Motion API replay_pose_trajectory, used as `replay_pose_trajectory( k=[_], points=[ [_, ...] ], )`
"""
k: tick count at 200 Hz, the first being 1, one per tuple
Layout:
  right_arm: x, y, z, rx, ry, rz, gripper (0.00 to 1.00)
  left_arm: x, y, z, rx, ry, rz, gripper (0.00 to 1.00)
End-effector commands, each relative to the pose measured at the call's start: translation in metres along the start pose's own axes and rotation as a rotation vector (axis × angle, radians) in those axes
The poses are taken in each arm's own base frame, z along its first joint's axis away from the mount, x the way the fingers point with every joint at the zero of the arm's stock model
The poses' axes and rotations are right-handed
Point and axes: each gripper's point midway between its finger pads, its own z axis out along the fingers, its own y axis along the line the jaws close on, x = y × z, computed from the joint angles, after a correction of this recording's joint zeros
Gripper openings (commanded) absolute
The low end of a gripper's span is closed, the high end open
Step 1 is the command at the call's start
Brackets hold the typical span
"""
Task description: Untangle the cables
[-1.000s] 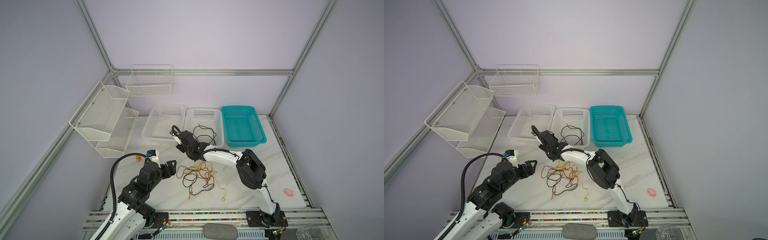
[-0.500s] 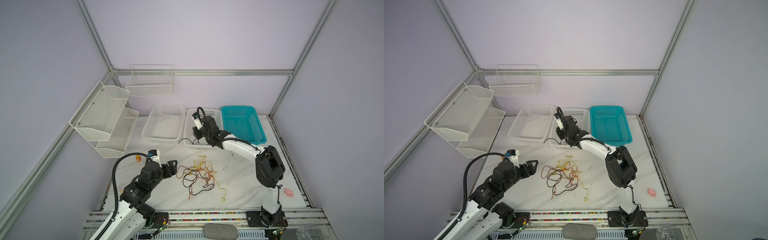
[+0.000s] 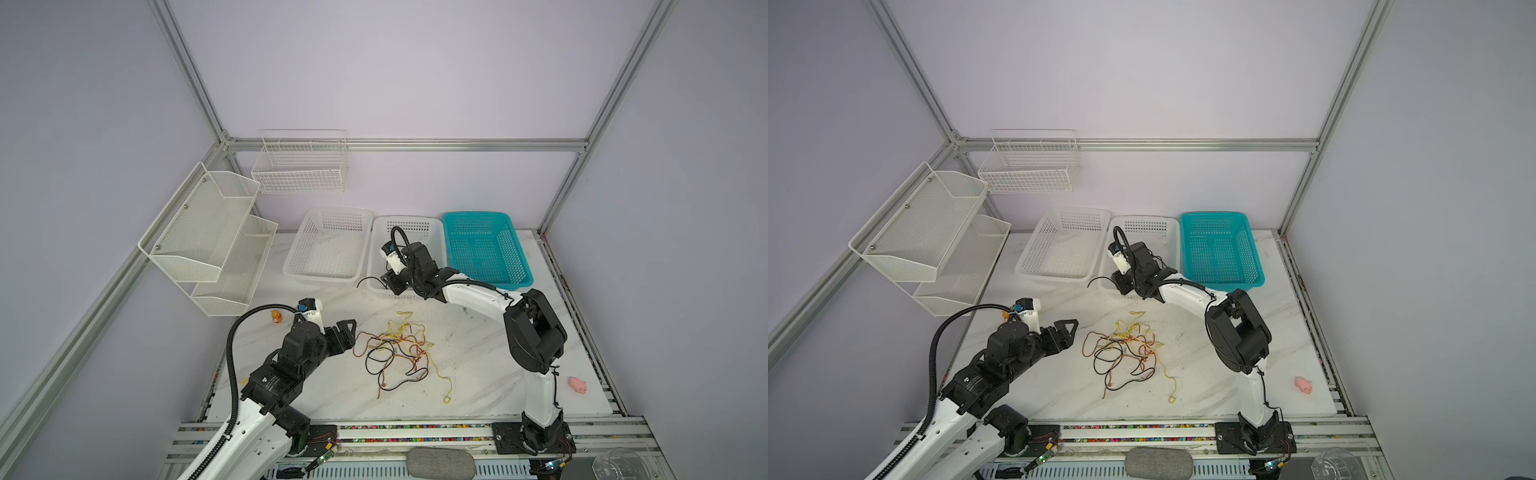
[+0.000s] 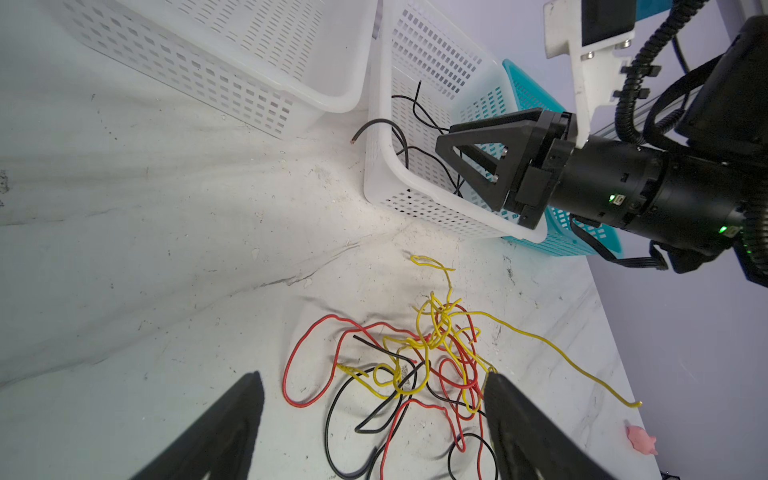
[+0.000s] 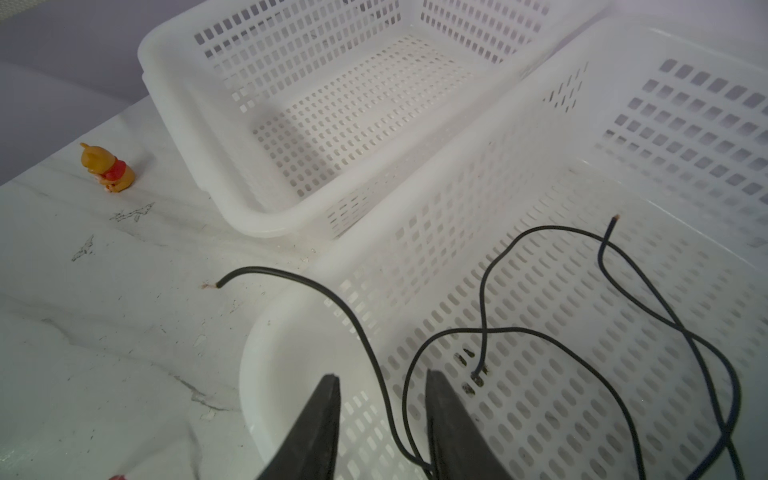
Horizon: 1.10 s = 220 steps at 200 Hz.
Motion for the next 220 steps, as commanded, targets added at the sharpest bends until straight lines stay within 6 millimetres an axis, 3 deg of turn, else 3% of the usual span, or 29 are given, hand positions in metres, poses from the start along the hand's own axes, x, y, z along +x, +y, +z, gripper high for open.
replay_pose_trajectory(
  k=[1, 100, 135, 180, 220],
  points=[
    [0.018, 0.006, 0.01, -0.047, 0.041, 0.008, 0.38, 0.006, 0.006, 0.007, -0.008, 0.003, -0.012, 0.84],
    [0.037, 0.0, 0.044, -0.049, 0.091, 0.029, 0.34, 0.01, 0.01, 0.01, -0.015, 0.008, -0.016, 0.84],
    [0.034, 0.01, 0.044, -0.104, 0.063, 0.028, 0.35, 0.01, 0.011, 0.011, -0.018, 0.009, -0.015, 0.84],
    [0.07, 0.001, 0.069, -0.083, 0.167, 0.028, 0.34, 0.011, 0.009, 0.014, -0.017, 0.019, -0.015, 0.84],
    [0.079, -0.016, 0.075, -0.042, 0.181, 0.051, 0.26, 0.01, 0.011, 0.013, -0.021, 0.014, -0.014, 0.84]
  ],
)
